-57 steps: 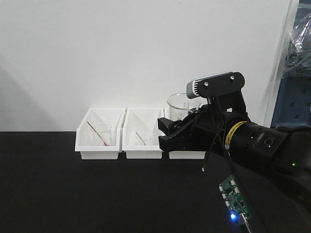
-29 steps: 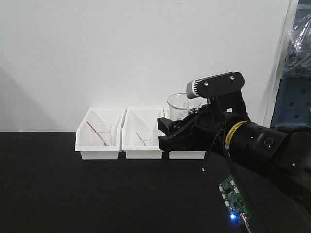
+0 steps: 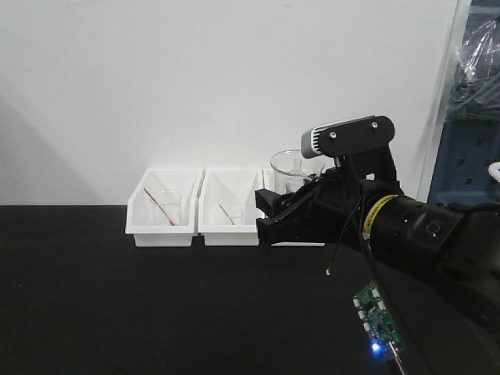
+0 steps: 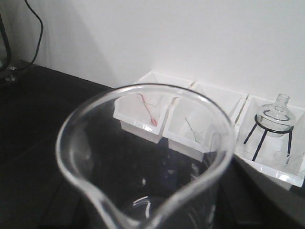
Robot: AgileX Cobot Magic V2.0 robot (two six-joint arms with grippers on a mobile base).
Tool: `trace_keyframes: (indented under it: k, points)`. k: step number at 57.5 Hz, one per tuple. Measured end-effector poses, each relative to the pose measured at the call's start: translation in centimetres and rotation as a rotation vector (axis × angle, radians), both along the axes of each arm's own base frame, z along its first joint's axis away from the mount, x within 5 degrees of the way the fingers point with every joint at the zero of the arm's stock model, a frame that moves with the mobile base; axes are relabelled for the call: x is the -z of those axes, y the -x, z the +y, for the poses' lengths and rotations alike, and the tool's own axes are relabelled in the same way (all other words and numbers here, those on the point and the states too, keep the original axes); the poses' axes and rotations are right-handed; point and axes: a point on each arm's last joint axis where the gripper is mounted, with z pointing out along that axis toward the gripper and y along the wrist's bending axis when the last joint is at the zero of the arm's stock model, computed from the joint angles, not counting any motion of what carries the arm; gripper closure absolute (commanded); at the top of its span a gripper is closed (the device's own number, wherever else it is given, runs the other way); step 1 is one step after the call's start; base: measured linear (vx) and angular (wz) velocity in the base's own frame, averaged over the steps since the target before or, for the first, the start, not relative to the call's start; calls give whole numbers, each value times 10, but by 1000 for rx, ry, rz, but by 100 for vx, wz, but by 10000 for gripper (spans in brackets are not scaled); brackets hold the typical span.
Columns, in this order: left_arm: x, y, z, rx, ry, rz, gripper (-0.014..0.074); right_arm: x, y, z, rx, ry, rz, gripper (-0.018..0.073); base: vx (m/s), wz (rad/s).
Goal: Pick beaker and place in left cabinet
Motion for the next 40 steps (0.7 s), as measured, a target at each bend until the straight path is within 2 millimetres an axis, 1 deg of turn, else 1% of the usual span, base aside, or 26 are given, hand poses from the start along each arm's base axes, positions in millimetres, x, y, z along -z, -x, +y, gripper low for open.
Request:
trace_keyframes:
  k: [16,40]
  points:
    - [0,0,0,0,0,0,603,0,0,0,0,0,0,382,-17,5]
    - [0,0,0,0,0,0,603,0,0,0,0,0,0,382,-16,21]
